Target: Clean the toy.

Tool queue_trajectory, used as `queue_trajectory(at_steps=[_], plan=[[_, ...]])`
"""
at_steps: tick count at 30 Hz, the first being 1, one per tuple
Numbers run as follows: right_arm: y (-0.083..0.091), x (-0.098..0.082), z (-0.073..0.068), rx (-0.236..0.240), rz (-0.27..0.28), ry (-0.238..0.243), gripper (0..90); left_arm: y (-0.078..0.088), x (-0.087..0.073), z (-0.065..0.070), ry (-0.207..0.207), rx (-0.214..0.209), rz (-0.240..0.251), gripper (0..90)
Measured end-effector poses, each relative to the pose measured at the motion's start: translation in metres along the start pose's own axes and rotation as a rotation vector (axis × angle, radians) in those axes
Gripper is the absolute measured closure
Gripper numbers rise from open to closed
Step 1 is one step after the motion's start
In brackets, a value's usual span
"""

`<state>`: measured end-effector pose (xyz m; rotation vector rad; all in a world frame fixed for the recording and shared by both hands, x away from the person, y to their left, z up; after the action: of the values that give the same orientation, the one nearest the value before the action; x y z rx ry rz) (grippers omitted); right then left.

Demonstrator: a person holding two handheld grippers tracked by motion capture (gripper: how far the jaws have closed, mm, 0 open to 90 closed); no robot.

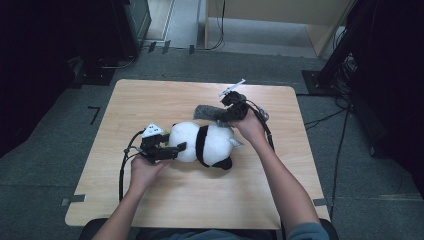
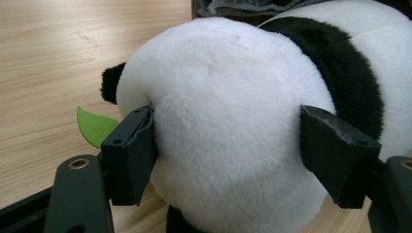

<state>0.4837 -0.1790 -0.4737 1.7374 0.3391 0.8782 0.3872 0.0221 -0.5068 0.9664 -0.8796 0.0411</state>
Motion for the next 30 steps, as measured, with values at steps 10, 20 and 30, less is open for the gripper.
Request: queue_trajectory(at_steps=[10, 20, 30], plan=[[0.012, -0.017, 0.016, 0.004, 0.019, -0.044, 71.5, 0.000, -0.001, 0.000, 0.000, -0.005, 0.008, 24.1], [0.025, 0.013, -0.006, 0.024, 0.089, 0.003, 70.7, 0.000, -0.001, 0.000, -0.007, -0.004, 0.017, 23.3], [0.003, 0.048, -0.049, 0.070, 0.077, 0.077, 70.4, 0.000, 0.000, 0.000, -0.001, -0.006, 0.003, 23.3]])
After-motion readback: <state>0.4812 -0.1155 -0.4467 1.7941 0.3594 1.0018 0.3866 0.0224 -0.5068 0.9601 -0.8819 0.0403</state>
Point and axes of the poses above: each handheld gripper's, and its own axes: y roughly backward along the jaws, x roughly out of its top, z roughly to its right, the point moved 8 cm from there along -y, roughly forward along the jaws, and after that the axes turned 13 degrees about -z, right-handed, at the moved point
